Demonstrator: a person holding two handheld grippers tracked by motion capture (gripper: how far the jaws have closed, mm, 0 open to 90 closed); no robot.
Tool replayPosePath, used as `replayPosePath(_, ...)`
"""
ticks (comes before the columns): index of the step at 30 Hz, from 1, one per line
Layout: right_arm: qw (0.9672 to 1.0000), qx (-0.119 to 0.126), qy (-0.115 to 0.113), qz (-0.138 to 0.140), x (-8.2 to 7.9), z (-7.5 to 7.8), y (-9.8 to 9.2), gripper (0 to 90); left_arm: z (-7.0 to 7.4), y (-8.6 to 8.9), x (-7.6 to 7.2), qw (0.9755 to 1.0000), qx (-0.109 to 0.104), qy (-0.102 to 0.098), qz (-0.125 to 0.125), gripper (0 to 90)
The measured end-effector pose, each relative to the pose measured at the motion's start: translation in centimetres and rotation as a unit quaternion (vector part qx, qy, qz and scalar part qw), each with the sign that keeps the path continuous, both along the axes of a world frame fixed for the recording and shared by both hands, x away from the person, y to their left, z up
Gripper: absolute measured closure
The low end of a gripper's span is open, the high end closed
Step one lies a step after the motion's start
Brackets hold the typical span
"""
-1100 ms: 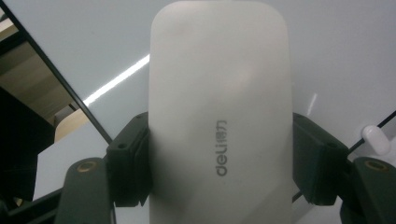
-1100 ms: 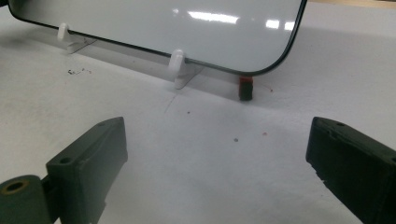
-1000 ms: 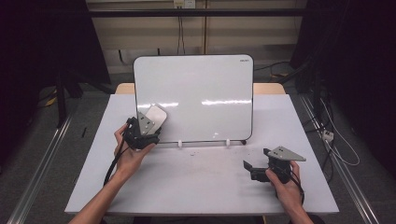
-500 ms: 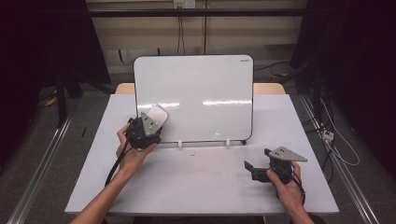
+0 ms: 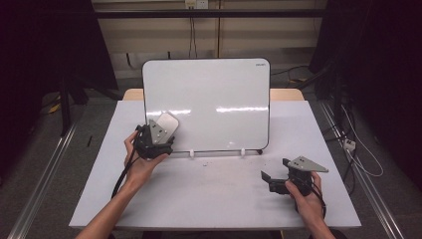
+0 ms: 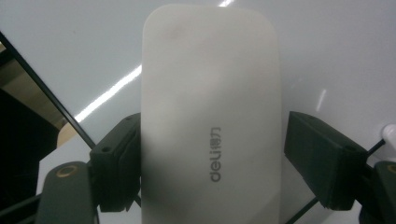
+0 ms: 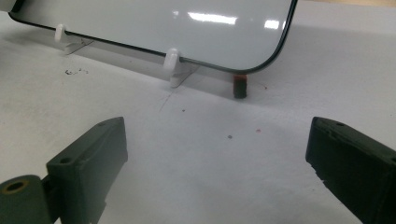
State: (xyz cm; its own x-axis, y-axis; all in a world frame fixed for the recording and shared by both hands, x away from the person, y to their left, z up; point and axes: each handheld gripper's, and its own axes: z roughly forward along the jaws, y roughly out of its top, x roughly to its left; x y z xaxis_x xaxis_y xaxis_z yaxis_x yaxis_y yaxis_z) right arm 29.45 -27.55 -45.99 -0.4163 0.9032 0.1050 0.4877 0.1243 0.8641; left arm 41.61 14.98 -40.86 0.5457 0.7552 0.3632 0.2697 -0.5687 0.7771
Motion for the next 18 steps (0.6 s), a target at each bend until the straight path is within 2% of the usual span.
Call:
replayPosePath(6, 1.0, -0.003, 0.0, 0.001, 0.1, -0.1, 0.0, 5.5, 0.4, 0.6, 0.0, 0.9994, -0.036, -0.001, -0.005, 14.3)
replayPosePath(12, 1.0, -0.003, 0.0, 0.002, 0.1, 0.0, 0.1, 5.4, 0.8, 1.1, -0.3, 0.9989, -0.044, 0.007, -0.01, 9.3)
replayPosePath(17, 1.0, -0.004, 0.001, 0.004, 0.2, 0.1, 0.5, 5.4, 1.2, 1.5, -0.5, 0.9978, -0.065, 0.01, -0.014, 7.6)
replayPosePath(18, 1.0, -0.004, 0.001, 0.003, 0.2, 0.0, 0.5, 5.4, 1.3, 1.5, -0.5, 0.9978, -0.063, 0.012, -0.015, 7.4)
